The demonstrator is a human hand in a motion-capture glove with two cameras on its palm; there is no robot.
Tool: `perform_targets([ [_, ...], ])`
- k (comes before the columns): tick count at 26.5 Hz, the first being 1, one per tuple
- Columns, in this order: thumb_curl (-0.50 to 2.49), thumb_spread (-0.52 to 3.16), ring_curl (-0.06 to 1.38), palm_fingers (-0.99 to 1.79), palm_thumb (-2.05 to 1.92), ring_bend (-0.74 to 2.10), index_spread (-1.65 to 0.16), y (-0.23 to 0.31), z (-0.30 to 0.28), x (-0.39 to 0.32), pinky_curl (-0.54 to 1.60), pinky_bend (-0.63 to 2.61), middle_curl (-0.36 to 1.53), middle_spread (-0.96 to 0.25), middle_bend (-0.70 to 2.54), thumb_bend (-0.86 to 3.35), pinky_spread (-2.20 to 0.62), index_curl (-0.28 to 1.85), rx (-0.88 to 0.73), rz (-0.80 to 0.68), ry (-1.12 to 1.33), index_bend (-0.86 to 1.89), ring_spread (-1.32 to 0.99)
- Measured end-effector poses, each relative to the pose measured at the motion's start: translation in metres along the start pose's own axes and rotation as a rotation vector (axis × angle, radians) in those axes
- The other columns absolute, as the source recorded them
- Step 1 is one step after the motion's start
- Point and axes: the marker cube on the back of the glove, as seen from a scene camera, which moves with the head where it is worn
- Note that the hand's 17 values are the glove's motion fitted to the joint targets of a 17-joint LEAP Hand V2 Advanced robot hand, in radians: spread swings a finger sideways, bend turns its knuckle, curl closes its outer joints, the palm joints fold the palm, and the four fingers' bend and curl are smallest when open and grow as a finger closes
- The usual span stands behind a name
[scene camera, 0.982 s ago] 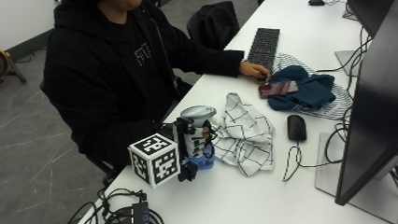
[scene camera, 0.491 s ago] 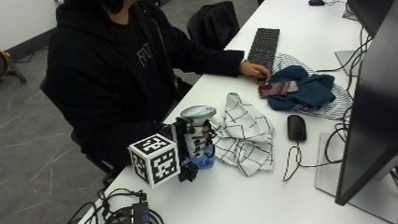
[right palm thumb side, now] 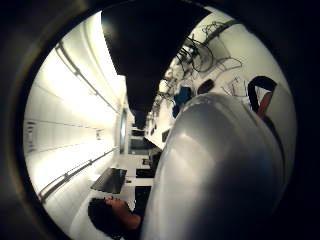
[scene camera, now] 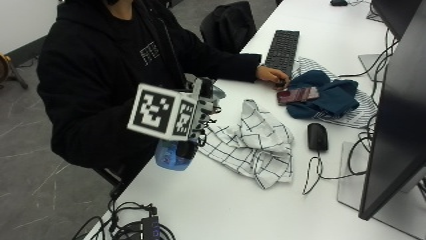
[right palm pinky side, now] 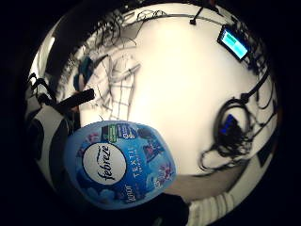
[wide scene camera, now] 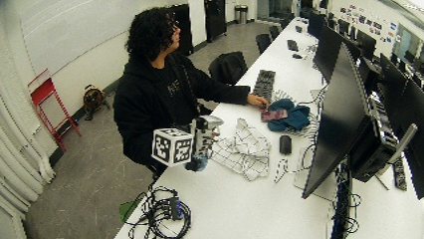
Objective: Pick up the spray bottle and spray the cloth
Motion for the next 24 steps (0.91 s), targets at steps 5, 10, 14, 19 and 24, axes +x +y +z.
perform_targets([
  [5,0.65,0.50,0.49,1.40,0.94,0.80,-0.27,-0.002,0.003,-0.027,0.42,0.50,0.55,-0.20,0.72,-0.03,-0.30,0.49,-0.297,0.063,0.466,0.24,-0.22],
  [10,0.66,0.49,0.48,1.39,0.95,0.80,-0.27,-0.004,0.042,-0.039,0.42,0.49,0.55,-0.20,0.72,-0.03,-0.30,0.50,-0.462,0.097,0.872,0.22,-0.22],
  [14,0.67,0.49,0.48,1.39,0.95,0.79,-0.27,-0.003,0.083,-0.035,0.42,0.49,0.55,-0.20,0.72,-0.03,-0.30,0.51,-0.582,0.094,1.037,0.22,-0.22],
  [19,0.68,0.48,0.48,1.38,0.95,0.79,-0.26,0.005,0.131,-0.026,0.41,0.48,0.55,-0.20,0.71,-0.03,-0.30,0.52,-0.703,0.068,1.130,0.21,-0.22],
  [24,0.69,0.47,0.48,1.38,0.95,0.78,-0.26,0.010,0.152,-0.018,0.41,0.48,0.54,-0.20,0.71,-0.03,-0.30,0.52,-0.781,0.057,1.149,0.21,-0.22],
])
